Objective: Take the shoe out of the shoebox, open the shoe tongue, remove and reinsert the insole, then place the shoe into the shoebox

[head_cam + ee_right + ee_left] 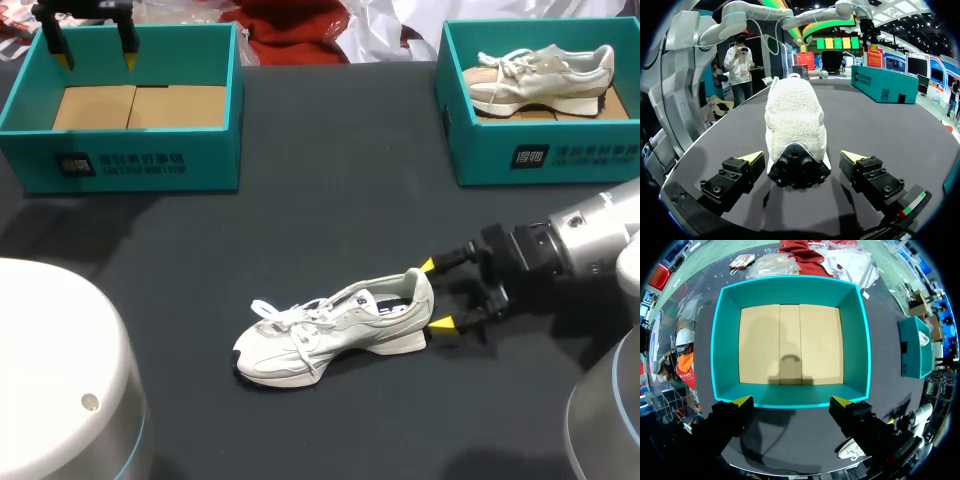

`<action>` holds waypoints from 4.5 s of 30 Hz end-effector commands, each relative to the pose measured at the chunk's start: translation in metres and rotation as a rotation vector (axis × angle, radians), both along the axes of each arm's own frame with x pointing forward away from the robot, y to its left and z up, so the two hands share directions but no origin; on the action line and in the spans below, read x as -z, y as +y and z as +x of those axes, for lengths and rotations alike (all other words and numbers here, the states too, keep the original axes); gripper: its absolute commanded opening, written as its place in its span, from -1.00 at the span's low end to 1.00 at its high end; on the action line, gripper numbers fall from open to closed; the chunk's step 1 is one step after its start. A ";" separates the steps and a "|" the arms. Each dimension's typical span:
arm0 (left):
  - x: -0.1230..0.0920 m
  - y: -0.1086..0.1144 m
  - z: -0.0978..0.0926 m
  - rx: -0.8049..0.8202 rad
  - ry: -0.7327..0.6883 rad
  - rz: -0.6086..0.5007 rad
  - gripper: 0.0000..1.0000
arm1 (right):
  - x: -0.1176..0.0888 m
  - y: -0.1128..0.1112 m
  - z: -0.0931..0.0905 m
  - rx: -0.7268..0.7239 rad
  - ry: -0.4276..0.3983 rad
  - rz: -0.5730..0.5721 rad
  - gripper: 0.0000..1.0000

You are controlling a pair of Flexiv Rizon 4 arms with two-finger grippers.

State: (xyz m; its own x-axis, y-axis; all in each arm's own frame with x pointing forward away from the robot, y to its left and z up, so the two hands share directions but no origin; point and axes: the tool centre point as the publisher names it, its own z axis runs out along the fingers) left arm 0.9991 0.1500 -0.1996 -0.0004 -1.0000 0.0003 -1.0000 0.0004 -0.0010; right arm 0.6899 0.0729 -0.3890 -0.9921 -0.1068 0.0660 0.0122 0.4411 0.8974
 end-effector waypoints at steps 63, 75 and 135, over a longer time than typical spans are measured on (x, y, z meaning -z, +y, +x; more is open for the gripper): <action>0.000 0.000 0.000 0.000 0.000 0.000 1.00 | 0.015 0.054 -0.014 -0.099 -0.016 0.075 1.00; 0.000 0.000 0.000 0.000 0.000 0.000 1.00 | 0.017 0.057 -0.012 -0.094 -0.002 0.073 -1.00; 0.000 0.000 0.000 0.000 0.000 0.000 1.00 | 0.016 0.038 -0.008 0.112 -0.058 0.028 -1.00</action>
State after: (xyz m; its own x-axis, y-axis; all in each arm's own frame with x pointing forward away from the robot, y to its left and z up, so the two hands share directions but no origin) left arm 0.9991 0.1499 -0.1996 -0.0004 -1.0000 0.0003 -1.0000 0.0004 -0.0010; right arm 0.6817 0.1070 -0.4039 -1.0000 0.0007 0.0079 0.0075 0.4115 0.9114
